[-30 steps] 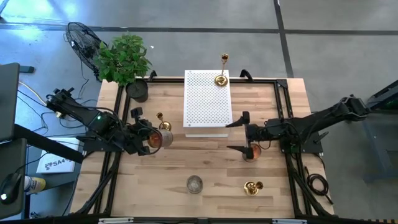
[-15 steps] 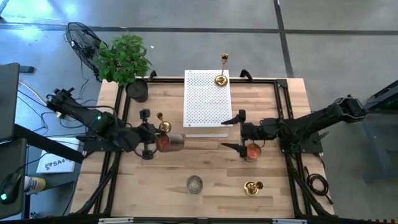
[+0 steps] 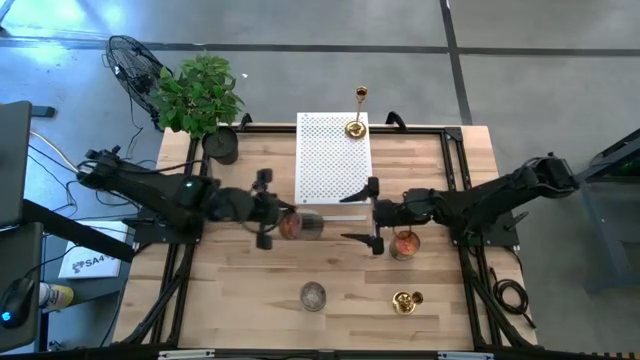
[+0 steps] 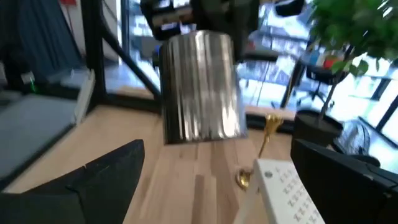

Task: Pick & Place candle stick holders
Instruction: Put the left orange scented candle on the shelf

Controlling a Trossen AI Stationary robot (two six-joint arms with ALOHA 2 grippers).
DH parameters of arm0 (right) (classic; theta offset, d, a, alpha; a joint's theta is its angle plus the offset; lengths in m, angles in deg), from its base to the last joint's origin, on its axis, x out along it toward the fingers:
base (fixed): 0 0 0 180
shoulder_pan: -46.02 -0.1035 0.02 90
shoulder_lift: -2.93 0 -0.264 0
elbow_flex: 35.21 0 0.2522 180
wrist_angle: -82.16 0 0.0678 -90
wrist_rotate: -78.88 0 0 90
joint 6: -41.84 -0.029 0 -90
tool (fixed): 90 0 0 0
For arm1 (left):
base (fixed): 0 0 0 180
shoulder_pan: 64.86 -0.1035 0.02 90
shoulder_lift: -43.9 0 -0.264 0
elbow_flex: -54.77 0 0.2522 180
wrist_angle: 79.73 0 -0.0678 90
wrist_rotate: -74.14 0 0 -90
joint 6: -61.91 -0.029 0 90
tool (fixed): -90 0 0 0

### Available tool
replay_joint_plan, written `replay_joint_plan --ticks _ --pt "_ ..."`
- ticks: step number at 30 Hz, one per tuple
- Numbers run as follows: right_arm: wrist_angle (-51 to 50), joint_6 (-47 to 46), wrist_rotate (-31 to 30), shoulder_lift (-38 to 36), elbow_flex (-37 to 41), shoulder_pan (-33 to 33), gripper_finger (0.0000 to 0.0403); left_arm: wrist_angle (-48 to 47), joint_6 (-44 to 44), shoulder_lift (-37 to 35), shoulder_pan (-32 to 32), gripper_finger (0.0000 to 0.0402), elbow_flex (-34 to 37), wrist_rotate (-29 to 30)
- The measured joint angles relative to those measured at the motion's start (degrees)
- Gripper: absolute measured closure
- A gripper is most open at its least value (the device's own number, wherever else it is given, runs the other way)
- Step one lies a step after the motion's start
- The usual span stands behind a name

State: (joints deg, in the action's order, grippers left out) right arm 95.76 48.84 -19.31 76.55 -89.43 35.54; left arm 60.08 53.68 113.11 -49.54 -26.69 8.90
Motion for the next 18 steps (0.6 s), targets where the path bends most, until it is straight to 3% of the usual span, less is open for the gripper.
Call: replay_joint_plan --ticks 8,18 --pt "-10.16 1.37 -0.03 8.05 -10.56 -0.45 0.0003 2.67 -2.27 1.51 -5.09 0.0401 0.0 -7.83" --pt "-19.58 0.62 -0.44 15.83 -22.54 -0.35 0.0004 2.79 -2.62 2.05 -5.22 0.0401 -0.02 -9.23"
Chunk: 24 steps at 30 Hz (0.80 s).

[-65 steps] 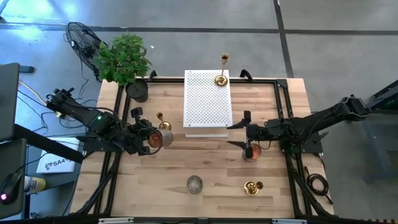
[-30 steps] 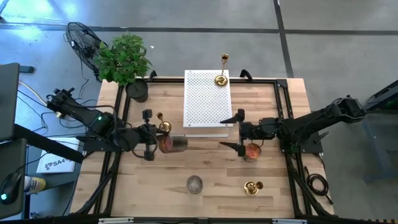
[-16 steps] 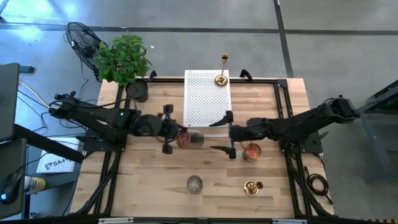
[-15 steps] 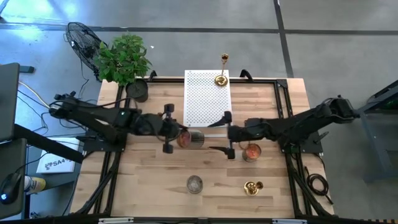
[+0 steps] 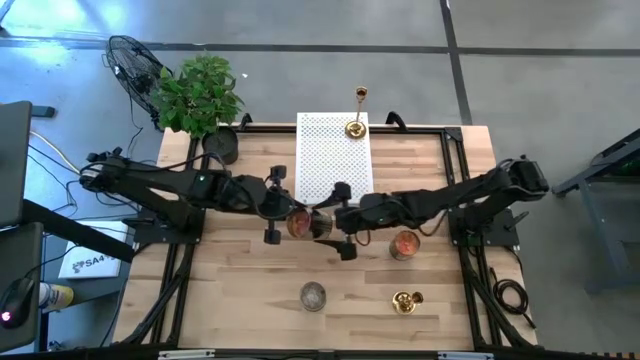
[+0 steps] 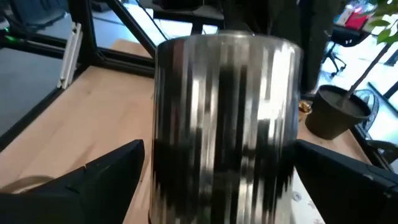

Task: Pick & Place candle stick holders
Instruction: Put the left orange scented candle on the shelf

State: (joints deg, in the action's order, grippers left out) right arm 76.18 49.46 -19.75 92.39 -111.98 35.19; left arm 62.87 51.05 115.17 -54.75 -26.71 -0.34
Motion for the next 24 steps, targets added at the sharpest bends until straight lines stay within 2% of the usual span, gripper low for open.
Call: replay_joint_plan --ticks 7,15,20,24 --pt "-1.56 0.23 0.66 1.81 -1.72 -0.04 0.0004 -0.91 -0.04 -0.02 0.04 0.0401 0.02 -0.37" --pt "-0.62 -3.44 -2.16 1.81 -1.71 -0.09 0.0004 0.02 -1.24 -0.04 0.01 0.0401 0.02 -0.96" --pt "1.56 -4.7 1.56 1.81 -1.7 0.02 0.0004 0.87 -2.35 -0.07 0.02 0.0401 0.02 -1.88" --pt "1.72 -4.81 1.96 1.81 -1.7 0.07 0.0004 1.91 -2.42 -0.07 0.02 0.0401 0.02 -2.05"
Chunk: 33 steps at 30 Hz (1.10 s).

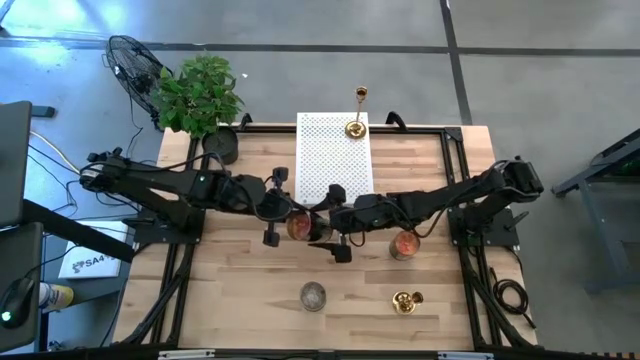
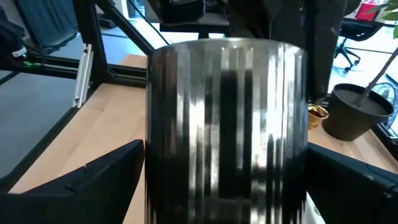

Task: Pick & Place candle stick holders
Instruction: Put the left orange scented candle on the shelf

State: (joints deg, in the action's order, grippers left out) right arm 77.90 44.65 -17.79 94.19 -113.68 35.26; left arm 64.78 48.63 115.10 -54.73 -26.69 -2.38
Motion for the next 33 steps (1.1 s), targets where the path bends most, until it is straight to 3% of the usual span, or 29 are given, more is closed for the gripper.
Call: replay_joint_plan --ticks 7,13,33 --pt "-0.22 -0.69 -1.18 0.0 0.0 0.32 0.0009 1.68 -0.48 0.2 -0.01 0.0401 -0.07 0.09" --pt "-0.42 -1.36 -1.4 -0.02 0.0 0.66 0.005 1.45 -0.59 0.35 -0.04 0.0401 -0.07 0.09" --pt "-2.6 -1.7 -1.69 -0.11 -0.17 0.66 0.0052 2.25 -0.5 -0.19 0.0 0.0392 0.02 0.83"
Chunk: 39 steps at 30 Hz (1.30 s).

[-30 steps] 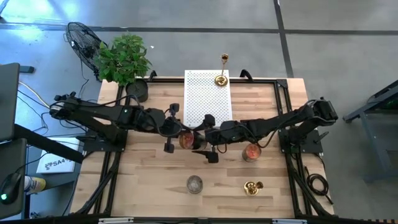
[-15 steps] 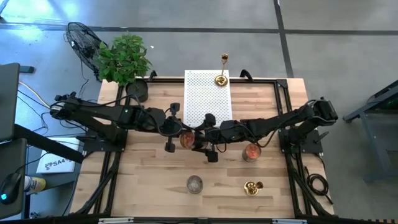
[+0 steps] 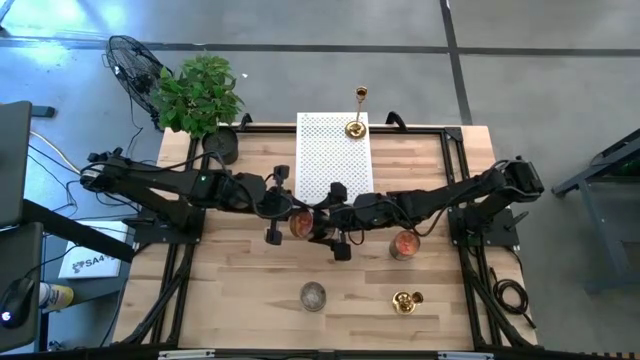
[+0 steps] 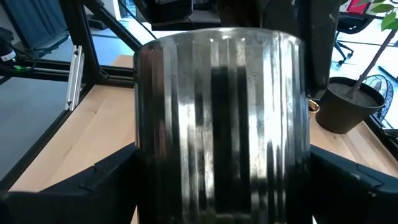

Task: Pick & Place candle stick holders
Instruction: Put the left orange scented candle on the shelf

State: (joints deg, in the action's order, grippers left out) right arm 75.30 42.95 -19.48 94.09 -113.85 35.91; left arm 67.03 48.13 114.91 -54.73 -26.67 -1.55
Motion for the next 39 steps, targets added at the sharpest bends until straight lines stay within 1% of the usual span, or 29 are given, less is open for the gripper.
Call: replay_joint_plan --ticks 7,11,12,16,22,24,28,31,35,38,39 --pt "-1.21 -0.96 -0.14 -0.07 0.09 0.0 0.0052 0.84 -0.01 -0.38 0.0 0.0383 0.0 0.25" --pt "-2.99 -1.11 -0.22 0.28 0.37 0.01 0.0052 4.75 0.11 -0.82 0.04 0.0383 -0.35 1.4" --pt "-3.54 -1.13 -0.38 0.47 0.48 0.0 0.0052 4.87 0.11 -1.06 0.04 0.0383 -0.35 2.52" --pt "-3.69 -1.19 -1.96 0.22 0.24 0.0 0.0052 4.92 0.13 -1.83 0.76 0.0382 -0.2 3.52" --pt "-4.25 -0.81 -3.66 -0.41 0.31 -0.12 0.0052 3.54 1.54 -5.13 0.74 0.0382 -0.17 5.06" --pt "-4.86 0.21 -5.51 -1.71 0.31 -0.35 0.0052 2.21 2.25 -6.3 0.76 0.0382 -0.15 6.63" --pt "-7.79 1.77 -13.14 -5.67 0.31 -1.38 0.0052 -4.11 4.03 -9.61 0.79 0.0382 -0.13 9.93" --pt "-9.79 1.9 -17.98 -9.59 0.25 -2.32 0.0052 -8.23 6.61 -11.75 0.74 0.0382 -0.11 10.27" --pt "-13.8 2.15 -24.03 -14.69 0.23 -3.55 0.0052 -11.12 8.24 -13.38 0.76 0.0382 -0.11 9.72" --pt "-19.4 -0.39 -28.73 -18.61 0.22 -3.38 0.0052 -13.12 8.95 -13.95 0.76 0.0382 -0.13 8.96" --pt "-20.75 -1.32 -29.24 -20.04 0.22 -3.04 0.0052 -13.8 9.25 -13.95 0.76 0.0382 -0.11 8.94"
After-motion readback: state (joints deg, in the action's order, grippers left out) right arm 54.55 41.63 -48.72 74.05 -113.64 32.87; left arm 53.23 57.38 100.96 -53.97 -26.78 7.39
